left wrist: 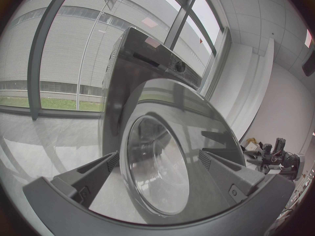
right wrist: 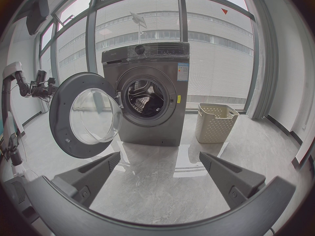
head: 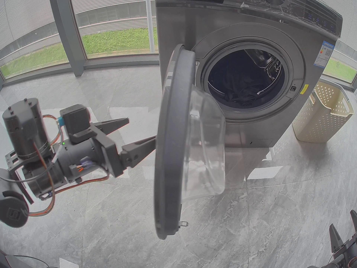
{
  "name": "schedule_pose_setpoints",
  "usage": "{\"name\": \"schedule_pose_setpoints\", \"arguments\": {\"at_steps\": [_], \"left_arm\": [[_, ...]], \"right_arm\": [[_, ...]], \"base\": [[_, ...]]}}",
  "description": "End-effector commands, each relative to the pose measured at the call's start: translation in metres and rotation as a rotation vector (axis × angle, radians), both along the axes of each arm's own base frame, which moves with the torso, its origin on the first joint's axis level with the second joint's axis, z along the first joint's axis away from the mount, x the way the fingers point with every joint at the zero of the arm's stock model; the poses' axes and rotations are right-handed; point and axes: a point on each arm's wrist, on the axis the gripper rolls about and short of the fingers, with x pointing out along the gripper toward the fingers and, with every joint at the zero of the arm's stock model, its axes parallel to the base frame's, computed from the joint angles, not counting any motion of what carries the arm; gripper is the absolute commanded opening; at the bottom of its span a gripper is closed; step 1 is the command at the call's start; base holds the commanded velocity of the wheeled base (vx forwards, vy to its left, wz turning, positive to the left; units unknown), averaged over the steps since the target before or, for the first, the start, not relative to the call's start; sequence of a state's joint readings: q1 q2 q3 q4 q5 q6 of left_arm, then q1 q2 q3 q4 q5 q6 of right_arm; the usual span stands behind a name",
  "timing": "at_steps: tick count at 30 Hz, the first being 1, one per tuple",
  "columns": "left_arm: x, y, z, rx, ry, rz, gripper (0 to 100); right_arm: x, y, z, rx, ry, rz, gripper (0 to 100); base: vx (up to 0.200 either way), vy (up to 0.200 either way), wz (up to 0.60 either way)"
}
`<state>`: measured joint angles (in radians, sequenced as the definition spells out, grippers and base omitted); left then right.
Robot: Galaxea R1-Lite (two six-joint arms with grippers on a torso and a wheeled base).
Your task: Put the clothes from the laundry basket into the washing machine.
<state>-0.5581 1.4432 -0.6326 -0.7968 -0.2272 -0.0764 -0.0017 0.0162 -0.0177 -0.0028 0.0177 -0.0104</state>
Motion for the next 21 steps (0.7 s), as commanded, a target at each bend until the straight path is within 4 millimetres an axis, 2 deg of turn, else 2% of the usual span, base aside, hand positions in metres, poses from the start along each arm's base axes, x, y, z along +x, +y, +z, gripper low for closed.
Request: {"name": "schedule_pose_setpoints", "arguments": {"at_steps": [1, 11, 16, 21], "left_arm": [[0.027, -0.039, -0.008, -0.020, 0.021, -0.017, 100], [0.052, -0.068, 0.002, -0.056, -0.016, -0.034, 100], [0.069, -0.092, 0.006, -0.071, -0.034, -0.058, 100], [0.075, -0.104, 0.009, -0.083, -0.048, -0.069, 100]], "right_arm": [[0.000, 0.000, -0.005, 0.000, 0.004, 0.001, 100], [0.000, 0.000, -0.005, 0.000, 0.006, -0.001, 100], [0.000, 0.000, -0.005, 0.000, 0.004, 0.001, 100], [0.000, 0.000, -0.005, 0.000, 0.004, -0.001, 100]], "base": [[0.000, 0.000, 0.00], [0.000, 0.000, 0.00], [0.000, 0.000, 0.00], [0.000, 0.000, 0.00]]}}
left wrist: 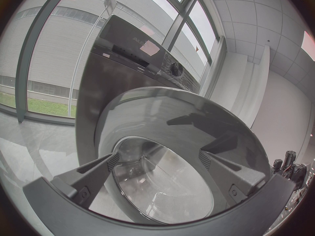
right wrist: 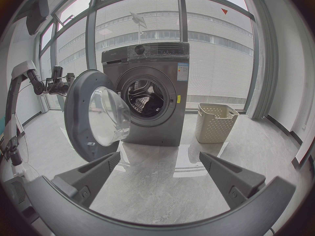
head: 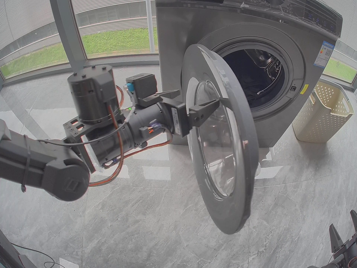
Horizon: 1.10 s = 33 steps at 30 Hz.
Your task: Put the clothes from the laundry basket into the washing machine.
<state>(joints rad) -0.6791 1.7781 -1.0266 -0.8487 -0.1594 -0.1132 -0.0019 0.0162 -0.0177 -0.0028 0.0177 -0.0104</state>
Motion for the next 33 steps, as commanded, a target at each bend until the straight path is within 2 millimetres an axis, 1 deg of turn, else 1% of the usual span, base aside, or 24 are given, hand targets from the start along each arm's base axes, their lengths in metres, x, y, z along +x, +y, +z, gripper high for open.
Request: {"name": "schedule_pose_setpoints", "arguments": {"at_steps": [1, 6, 9, 11, 16, 19, 20, 21, 22, 23, 28, 33], "left_arm": [[0.016, -0.021, -0.007, 0.002, 0.006, -0.015, 100], [0.028, -0.031, -0.008, -0.016, 0.003, -0.014, 100], [0.039, -0.040, -0.004, -0.034, 0.000, -0.014, 100], [0.044, -0.043, -0.002, -0.044, -0.002, -0.012, 100], [0.067, -0.058, 0.005, -0.130, 0.007, 0.025, 100], [0.081, -0.072, 0.004, -0.177, 0.013, 0.058, 100], [0.081, -0.072, 0.004, -0.177, 0.013, 0.058, 100], [0.088, -0.077, 0.003, -0.192, 0.015, 0.070, 100], [0.088, -0.077, 0.003, -0.192, 0.015, 0.070, 100], [0.098, -0.083, -0.001, -0.206, 0.038, 0.100, 100], [0.113, -0.088, 0.002, -0.263, 0.038, 0.152, 100], [0.118, -0.087, 0.013, -0.314, 0.034, 0.198, 100]], "right_arm": [[0.000, 0.000, -0.005, 0.000, 0.004, 0.000, 100], [0.000, 0.000, -0.005, 0.000, 0.004, 0.001, 100], [0.000, 0.000, -0.005, 0.000, 0.004, 0.000, 100], [0.000, 0.000, -0.005, 0.000, 0.003, 0.001, 100], [0.000, 0.000, -0.005, 0.000, 0.004, 0.001, 100], [0.000, 0.000, -0.005, 0.000, 0.004, 0.001, 100], [0.000, 0.000, -0.005, 0.000, 0.004, 0.001, 100], [0.000, 0.000, -0.005, 0.000, 0.003, 0.001, 100], [0.000, 0.000, -0.005, 0.000, 0.003, 0.001, 100], [0.000, 0.000, -0.005, 0.000, 0.004, 0.001, 100], [0.000, 0.000, -0.005, 0.001, 0.004, 0.001, 100], [0.000, 0.000, -0.005, 0.001, 0.004, 0.001, 100]], "base": [[0.000, 0.000, 0.00], [0.000, 0.000, 0.00], [0.000, 0.000, 0.00], [0.000, 0.000, 0.00], [0.000, 0.000, 0.00], [0.000, 0.000, 0.00], [0.000, 0.000, 0.00], [0.000, 0.000, 0.00], [0.000, 0.000, 0.00], [0.000, 0.000, 0.00], [0.000, 0.000, 0.00], [0.000, 0.000, 0.00]]}}
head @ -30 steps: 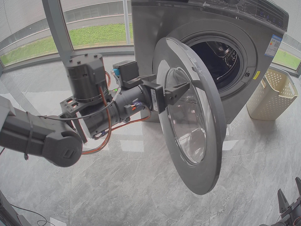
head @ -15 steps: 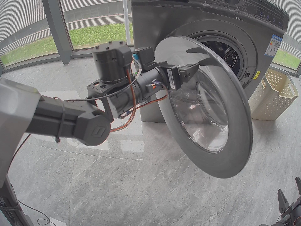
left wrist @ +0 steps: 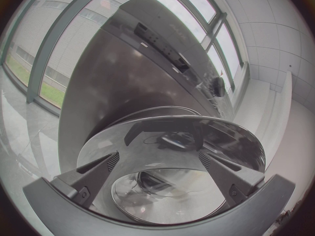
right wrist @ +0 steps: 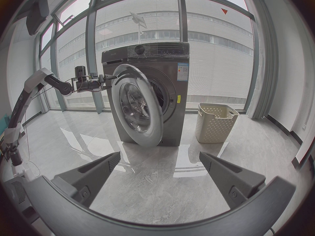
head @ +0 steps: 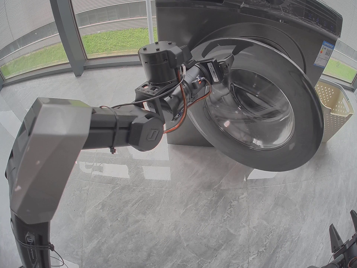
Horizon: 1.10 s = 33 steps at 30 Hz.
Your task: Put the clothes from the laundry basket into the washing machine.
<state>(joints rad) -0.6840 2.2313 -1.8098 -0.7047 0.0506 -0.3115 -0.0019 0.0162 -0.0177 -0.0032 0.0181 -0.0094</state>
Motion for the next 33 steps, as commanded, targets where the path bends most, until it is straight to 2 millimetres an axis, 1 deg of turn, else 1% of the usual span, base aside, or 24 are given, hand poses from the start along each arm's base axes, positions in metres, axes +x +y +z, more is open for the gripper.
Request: {"name": "schedule_pose_setpoints", "arguments": {"at_steps": [1, 4, 8, 9, 12, 13, 15, 16, 17, 18, 19, 20, 22, 23, 24, 27, 30, 32, 33], "left_arm": [[0.015, -0.007, -0.011, -0.024, 0.024, 0.031, 100], [0.016, -0.007, -0.008, -0.049, 0.031, 0.056, 100], [0.012, -0.003, -0.010, -0.034, 0.061, 0.066, 100], [-0.001, 0.006, -0.006, -0.006, 0.095, 0.064, 100], [-0.023, 0.020, -0.007, 0.050, 0.153, 0.046, 100], [-0.042, 0.032, -0.008, 0.080, 0.183, 0.041, 100], [-0.071, 0.047, -0.015, 0.130, 0.227, 0.020, 100], [-0.094, 0.058, -0.019, 0.160, 0.250, -0.009, 100], [-0.108, 0.067, -0.020, 0.176, 0.260, -0.028, 100], [-0.110, 0.068, -0.020, 0.180, 0.261, -0.031, 100], [-0.136, 0.085, -0.023, 0.217, 0.265, -0.053, 100], [-0.155, 0.100, -0.026, 0.246, 0.256, -0.064, 100], [-0.177, 0.119, -0.029, 0.276, 0.242, -0.068, 100], [-0.177, 0.119, -0.029, 0.276, 0.242, -0.068, 100], [-0.202, 0.142, -0.034, 0.300, 0.231, -0.070, 100], [-0.234, 0.169, -0.047, 0.331, 0.217, -0.074, 100], [-0.259, 0.196, -0.067, 0.383, 0.203, -0.055, 100], [-0.271, 0.214, -0.079, 0.423, 0.174, -0.020, 100], [-0.274, 0.218, -0.082, 0.432, 0.164, -0.008, 100]], "right_arm": [[0.000, 0.000, -0.005, 0.000, 0.005, 0.001, 100], [0.000, 0.000, -0.005, 0.002, 0.005, 0.001, 100], [0.000, 0.000, -0.005, 0.002, 0.005, -0.001, 100], [0.000, 0.000, -0.005, 0.002, 0.005, 0.001, 100], [0.000, 0.000, -0.005, 0.002, 0.005, -0.001, 100], [0.000, 0.000, -0.005, 0.002, 0.005, -0.001, 100], [0.000, 0.000, -0.005, 0.003, 0.006, -0.002, 100], [0.000, 0.000, -0.005, 0.003, 0.006, -0.002, 100], [0.000, 0.000, -0.005, 0.002, 0.005, -0.002, 100], [0.000, 0.000, -0.005, 0.002, 0.005, -0.002, 100], [0.000, 0.000, -0.005, 0.002, 0.005, -0.002, 100], [0.000, 0.000, -0.005, 0.002, 0.005, -0.001, 100], [0.000, 0.000, -0.005, 0.002, 0.005, -0.001, 100], [0.000, 0.000, -0.005, 0.002, 0.005, -0.001, 100], [0.000, 0.000, -0.005, 0.002, 0.005, -0.002, 100], [0.000, 0.000, -0.005, 0.002, 0.006, -0.002, 100], [0.000, 0.000, -0.005, 0.002, 0.006, -0.002, 100], [0.000, 0.000, -0.005, 0.002, 0.006, -0.002, 100], [0.000, 0.000, -0.005, 0.000, 0.006, -0.002, 100]], "base": [[0.000, 0.000, 0.00], [0.000, 0.000, 0.00], [0.000, 0.000, 0.00], [0.000, 0.000, 0.00], [0.000, 0.000, 0.00], [0.000, 0.000, 0.00], [0.000, 0.000, 0.00], [0.000, 0.000, 0.00], [0.000, 0.000, 0.00], [0.000, 0.000, 0.00], [0.000, 0.000, 0.00], [0.000, 0.000, 0.00], [0.000, 0.000, 0.00], [0.000, 0.000, 0.00], [0.000, 0.000, 0.00], [0.000, 0.000, 0.00], [0.000, 0.000, 0.00], [0.000, 0.000, 0.00], [0.000, 0.000, 0.00]]}}
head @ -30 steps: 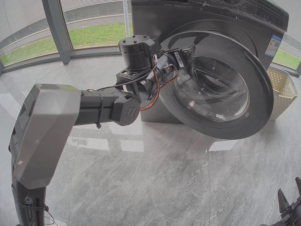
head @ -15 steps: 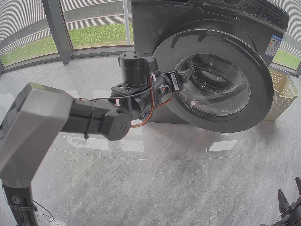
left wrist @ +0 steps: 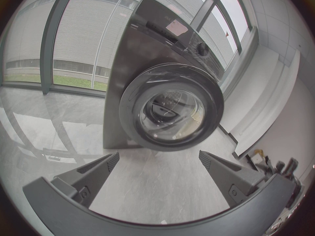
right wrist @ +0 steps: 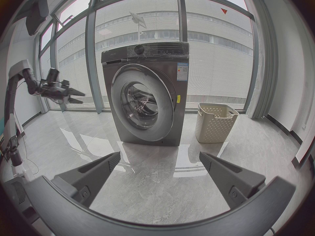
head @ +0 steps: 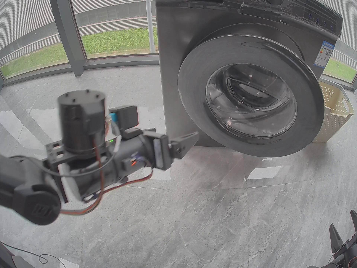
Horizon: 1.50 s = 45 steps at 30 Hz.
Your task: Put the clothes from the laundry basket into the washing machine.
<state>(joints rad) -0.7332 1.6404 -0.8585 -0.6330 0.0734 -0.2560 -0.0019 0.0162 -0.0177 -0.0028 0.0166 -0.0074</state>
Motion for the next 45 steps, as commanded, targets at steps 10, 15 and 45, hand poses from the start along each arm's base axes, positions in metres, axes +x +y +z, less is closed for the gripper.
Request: {"name": "schedule_pose_setpoints", "arguments": {"at_steps": [10, 15, 45], "left_arm": [[-0.191, 0.186, -0.083, 0.083, -0.233, 0.264, 100], [-0.217, 0.198, -0.101, 0.099, -0.235, 0.431, 100], [-0.246, 0.200, -0.139, 0.184, -0.216, 0.672, 100]], "right_arm": [[0.000, 0.000, -0.005, -0.002, 0.006, -0.002, 100], [0.000, 0.000, -0.005, -0.002, 0.006, -0.002, 100], [0.000, 0.000, -0.005, -0.003, 0.006, 0.001, 100]], "base": [[0.000, 0.000, 0.00], [0.000, 0.000, 0.00], [0.000, 0.000, 0.00]]}}
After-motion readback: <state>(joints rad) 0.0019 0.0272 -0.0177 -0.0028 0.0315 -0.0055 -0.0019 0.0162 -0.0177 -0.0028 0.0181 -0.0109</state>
